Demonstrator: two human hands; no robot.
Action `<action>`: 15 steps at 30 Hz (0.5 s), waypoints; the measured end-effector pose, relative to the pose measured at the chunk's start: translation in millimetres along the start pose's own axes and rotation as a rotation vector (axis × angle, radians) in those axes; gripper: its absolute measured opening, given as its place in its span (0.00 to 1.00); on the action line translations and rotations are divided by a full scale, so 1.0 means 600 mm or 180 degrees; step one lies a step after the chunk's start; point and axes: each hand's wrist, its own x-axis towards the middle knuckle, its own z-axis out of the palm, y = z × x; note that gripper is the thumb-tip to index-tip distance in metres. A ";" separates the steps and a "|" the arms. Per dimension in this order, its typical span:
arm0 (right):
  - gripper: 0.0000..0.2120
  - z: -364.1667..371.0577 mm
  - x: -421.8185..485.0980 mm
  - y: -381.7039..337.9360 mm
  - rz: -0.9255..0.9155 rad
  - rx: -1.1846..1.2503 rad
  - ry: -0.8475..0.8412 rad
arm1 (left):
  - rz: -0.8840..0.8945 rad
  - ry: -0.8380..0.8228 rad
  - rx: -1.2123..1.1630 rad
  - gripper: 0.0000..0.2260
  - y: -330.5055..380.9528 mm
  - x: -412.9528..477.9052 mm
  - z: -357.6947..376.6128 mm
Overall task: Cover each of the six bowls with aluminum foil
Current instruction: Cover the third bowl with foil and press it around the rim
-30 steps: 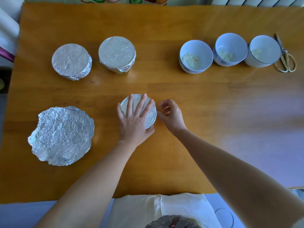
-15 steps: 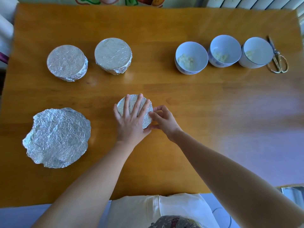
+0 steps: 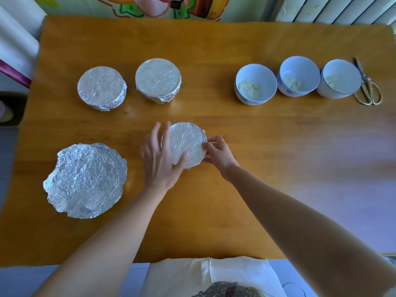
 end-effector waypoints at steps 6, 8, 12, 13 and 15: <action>0.07 -0.001 0.005 -0.006 0.0086 0.0066 -0.0028 | -0.3153 -0.0333 -0.2776 0.24 0.000 0.021 -0.017; 0.07 -0.003 0.009 -0.009 0.0119 0.0085 -0.0028 | -0.3504 -0.0522 -0.3242 0.19 0.014 0.030 -0.017; 0.07 -0.014 0.024 -0.020 0.0159 0.0194 0.0157 | -0.3538 -0.0538 -0.3472 0.15 0.045 0.051 -0.012; 0.08 -0.019 0.031 -0.025 0.0174 0.0223 0.0227 | -0.3554 -0.0565 -0.3569 0.16 0.052 0.061 -0.011; 0.08 -0.028 0.046 -0.034 0.0198 0.0279 0.0331 | -0.3571 -0.0618 -0.3722 0.16 0.062 0.081 -0.006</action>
